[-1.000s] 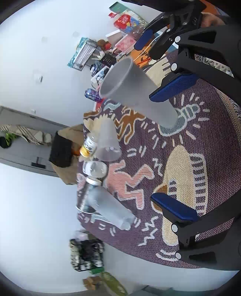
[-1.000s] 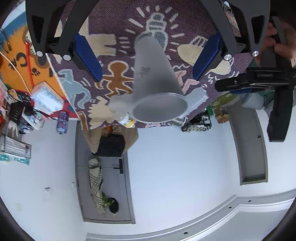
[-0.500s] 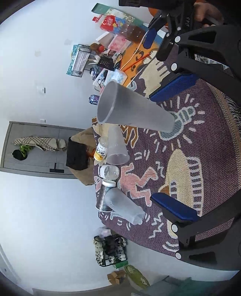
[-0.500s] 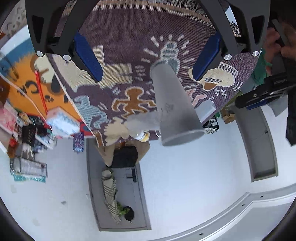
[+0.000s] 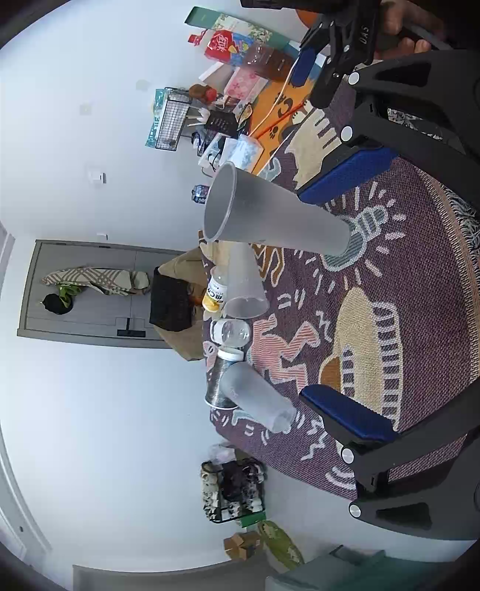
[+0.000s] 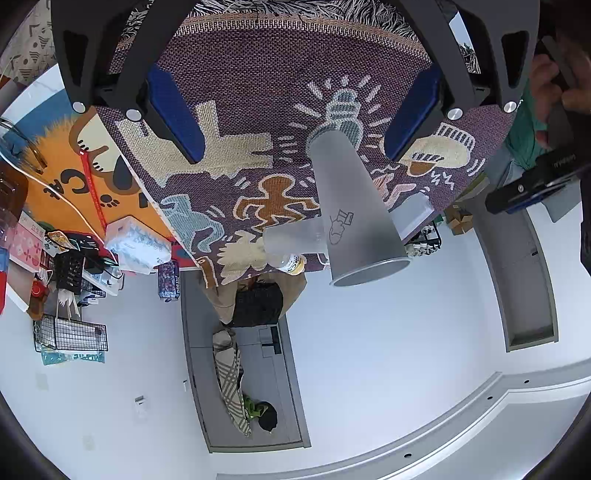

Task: Flip cup upright

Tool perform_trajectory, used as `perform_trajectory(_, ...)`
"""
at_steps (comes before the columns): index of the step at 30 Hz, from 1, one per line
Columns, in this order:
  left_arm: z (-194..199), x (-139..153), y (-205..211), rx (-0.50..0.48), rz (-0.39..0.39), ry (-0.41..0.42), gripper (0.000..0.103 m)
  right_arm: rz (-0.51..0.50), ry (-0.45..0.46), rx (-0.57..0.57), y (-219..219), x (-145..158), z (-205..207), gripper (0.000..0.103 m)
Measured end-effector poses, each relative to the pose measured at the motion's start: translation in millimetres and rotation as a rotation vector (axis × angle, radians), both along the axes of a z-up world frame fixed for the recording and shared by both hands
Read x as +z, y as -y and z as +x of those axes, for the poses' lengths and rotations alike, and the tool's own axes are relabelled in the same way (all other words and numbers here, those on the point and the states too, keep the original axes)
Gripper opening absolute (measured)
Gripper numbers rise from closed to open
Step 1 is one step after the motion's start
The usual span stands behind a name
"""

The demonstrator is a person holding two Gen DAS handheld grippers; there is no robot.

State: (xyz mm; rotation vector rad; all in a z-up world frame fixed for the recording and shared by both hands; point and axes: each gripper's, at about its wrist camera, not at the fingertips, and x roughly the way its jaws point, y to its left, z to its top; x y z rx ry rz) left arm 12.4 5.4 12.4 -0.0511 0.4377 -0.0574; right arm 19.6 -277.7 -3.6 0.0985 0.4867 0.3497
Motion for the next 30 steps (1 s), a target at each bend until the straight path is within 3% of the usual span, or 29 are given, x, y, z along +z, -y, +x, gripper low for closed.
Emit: perform_trajectory(30,1.8,-4.0,10.6,-0.021,0.001,-0.03,0.097,-0.035,-0.011,-0.003,2.9,-6.8,0.5,0.095)
